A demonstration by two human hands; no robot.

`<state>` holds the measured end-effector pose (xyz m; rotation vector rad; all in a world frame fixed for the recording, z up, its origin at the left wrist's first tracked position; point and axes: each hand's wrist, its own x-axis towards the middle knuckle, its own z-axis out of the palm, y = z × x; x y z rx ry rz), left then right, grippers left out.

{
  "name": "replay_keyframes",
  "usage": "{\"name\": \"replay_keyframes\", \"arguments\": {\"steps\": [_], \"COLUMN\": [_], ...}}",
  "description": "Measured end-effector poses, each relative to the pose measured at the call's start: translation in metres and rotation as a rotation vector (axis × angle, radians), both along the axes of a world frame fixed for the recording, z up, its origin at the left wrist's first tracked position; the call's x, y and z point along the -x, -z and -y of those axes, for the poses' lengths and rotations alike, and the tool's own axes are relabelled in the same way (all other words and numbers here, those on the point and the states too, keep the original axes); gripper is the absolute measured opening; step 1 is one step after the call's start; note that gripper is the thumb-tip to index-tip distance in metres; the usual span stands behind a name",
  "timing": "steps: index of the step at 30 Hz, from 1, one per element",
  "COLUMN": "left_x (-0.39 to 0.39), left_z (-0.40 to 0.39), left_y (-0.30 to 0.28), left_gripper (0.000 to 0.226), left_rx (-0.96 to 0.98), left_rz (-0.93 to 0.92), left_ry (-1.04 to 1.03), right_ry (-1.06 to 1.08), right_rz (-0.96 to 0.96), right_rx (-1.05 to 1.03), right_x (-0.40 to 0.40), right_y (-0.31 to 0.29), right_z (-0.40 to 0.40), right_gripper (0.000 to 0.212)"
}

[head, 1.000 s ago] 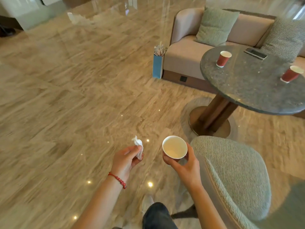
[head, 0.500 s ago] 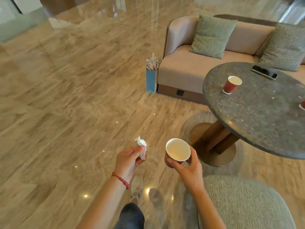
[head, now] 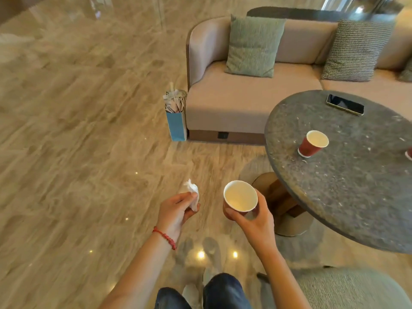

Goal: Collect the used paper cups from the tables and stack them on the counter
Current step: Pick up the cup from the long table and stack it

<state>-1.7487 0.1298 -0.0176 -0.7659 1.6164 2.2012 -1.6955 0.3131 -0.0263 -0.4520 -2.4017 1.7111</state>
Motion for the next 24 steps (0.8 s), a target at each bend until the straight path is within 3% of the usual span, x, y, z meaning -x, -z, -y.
{"name": "replay_keyframes", "arguments": {"steps": [16, 24], "left_x": [0.184, 0.243], "left_z": [-0.128, -0.206], "left_y": [0.007, 0.008], "left_gripper": [0.004, 0.009], "left_rx": [0.036, 0.009], "left_rz": [0.022, 0.049], "left_ry": [0.389, 0.701], "right_ry": [0.282, 0.642], "right_rz": [-0.019, -0.017], "right_rx": [0.038, 0.014], "right_x": [0.145, 0.152], "right_y": [0.006, 0.010], "right_z": [-0.090, -0.124], "right_gripper": [0.066, 0.072]}}
